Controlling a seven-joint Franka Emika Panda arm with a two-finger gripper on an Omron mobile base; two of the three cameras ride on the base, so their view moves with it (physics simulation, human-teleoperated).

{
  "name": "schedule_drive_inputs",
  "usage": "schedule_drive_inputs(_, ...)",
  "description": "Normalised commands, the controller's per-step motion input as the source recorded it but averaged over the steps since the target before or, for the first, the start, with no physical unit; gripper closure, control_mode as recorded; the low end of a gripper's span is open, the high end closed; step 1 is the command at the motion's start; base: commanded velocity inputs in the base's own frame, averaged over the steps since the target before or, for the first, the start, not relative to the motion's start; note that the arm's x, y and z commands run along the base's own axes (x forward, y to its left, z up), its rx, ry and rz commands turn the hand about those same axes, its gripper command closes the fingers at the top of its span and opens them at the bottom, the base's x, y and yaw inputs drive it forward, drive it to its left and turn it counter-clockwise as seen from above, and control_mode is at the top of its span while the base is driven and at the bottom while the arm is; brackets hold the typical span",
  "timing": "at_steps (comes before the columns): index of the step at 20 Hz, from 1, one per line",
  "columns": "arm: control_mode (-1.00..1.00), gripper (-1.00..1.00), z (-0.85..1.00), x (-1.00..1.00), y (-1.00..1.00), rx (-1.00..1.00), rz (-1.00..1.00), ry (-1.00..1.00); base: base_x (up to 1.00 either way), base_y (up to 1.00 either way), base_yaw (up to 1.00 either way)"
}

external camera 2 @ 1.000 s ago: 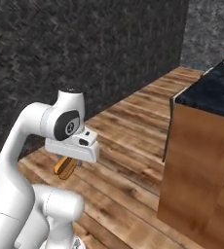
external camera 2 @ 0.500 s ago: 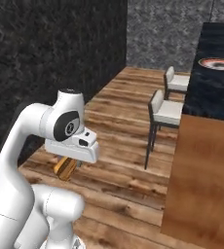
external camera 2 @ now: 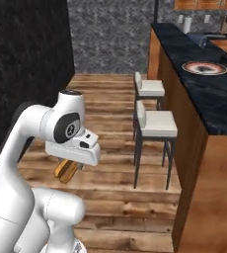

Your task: Move the hot dog bun to the plate on the dining table and place the condiment next to that plate. Then navigate to the fridge and take the sausage and place it on the plate as well.

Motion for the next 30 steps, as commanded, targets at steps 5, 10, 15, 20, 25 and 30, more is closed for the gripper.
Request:
schedule_drive_inputs(5,1.0,1.0,0.0,0.0,0.0,0.0,0.0,0.0,0.88,0.71,-0.55)
schedule_drive_inputs(10,1.0,1.0,0.0,0.0,0.0,0.0,0.0,0.0,0.77,0.7,-0.56)
schedule_drive_inputs(15,1.0,1.0,0.0,0.0,0.0,0.0,0.0,0.0,0.61,0.75,-0.56)
schedule_drive_inputs(20,1.0,1.0,0.0,0.0,0.0,0.0,0.0,0.0,0.38,0.87,-0.55)
schedule_drive_inputs(25,1.0,1.0,0.0,0.0,0.0,0.0,0.0,0.0,0.25,0.91,-0.52)
schedule_drive_inputs(30,1.0,1.0,0.0,0.0,0.0,0.0,0.0,0.0,0.32,0.88,-0.51)
